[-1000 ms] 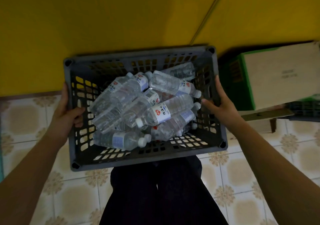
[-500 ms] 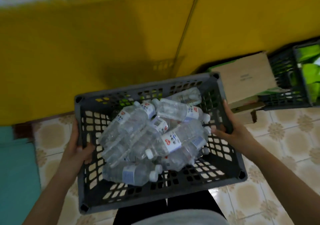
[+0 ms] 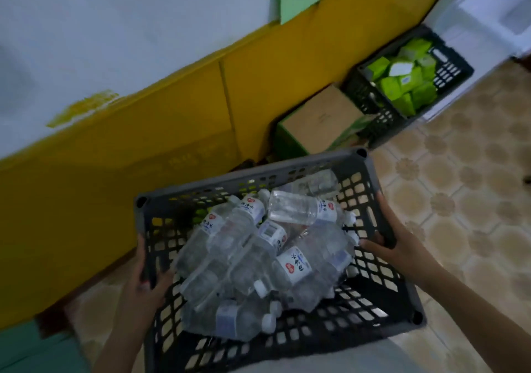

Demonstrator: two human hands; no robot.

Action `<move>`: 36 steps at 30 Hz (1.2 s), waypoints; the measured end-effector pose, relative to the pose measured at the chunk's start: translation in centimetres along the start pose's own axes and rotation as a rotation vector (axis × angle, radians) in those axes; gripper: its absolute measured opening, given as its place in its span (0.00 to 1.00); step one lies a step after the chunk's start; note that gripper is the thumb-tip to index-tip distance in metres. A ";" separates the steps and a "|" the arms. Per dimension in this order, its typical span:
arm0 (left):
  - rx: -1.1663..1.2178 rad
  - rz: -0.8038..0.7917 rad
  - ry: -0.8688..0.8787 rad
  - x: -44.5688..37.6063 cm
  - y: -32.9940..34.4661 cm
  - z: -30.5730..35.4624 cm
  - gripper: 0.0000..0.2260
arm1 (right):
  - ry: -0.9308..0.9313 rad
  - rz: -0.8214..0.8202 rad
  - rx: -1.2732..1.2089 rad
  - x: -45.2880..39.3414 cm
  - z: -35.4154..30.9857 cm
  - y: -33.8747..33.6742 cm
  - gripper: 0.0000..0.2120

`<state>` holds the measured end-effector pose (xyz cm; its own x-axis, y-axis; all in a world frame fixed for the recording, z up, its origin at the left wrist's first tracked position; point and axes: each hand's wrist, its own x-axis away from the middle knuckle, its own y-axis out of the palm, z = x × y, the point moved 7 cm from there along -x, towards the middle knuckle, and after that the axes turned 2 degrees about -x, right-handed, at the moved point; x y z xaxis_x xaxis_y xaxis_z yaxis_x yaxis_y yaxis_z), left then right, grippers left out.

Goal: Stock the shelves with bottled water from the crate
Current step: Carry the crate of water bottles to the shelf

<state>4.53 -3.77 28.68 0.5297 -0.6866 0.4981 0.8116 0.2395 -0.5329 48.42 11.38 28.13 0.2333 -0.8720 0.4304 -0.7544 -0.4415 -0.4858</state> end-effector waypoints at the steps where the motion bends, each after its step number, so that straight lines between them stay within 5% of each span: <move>1: 0.016 -0.044 0.022 0.0 0.5 0.2 0.38 | 0.016 0.031 -0.008 1.4 0.8 -0.2 0.46; 8: -0.062 -0.273 0.051 -0.3 5.6 2.0 0.35 | 0.120 0.207 -0.242 10.1 6.6 -2.3 0.46; 17: -0.341 -0.488 0.336 5.2 18.4 9.1 0.37 | 0.325 0.506 -0.439 25.6 18.1 -3.4 0.47; 27: -0.429 -0.774 0.546 20.7 37.7 13.9 0.41 | 0.487 0.873 -0.647 44.6 31.1 -7.8 0.51; 36: -0.511 -1.013 0.818 33.8 55.2 21.3 0.42 | 0.578 1.239 -0.760 57.3 37.2 -12.6 0.46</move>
<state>72.48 0.86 30.73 -0.6614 -0.6519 0.3709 0.4777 -0.7474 -0.4617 94.13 -40.88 30.55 -0.8683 -0.3223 0.3772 -0.4532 0.8246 -0.3386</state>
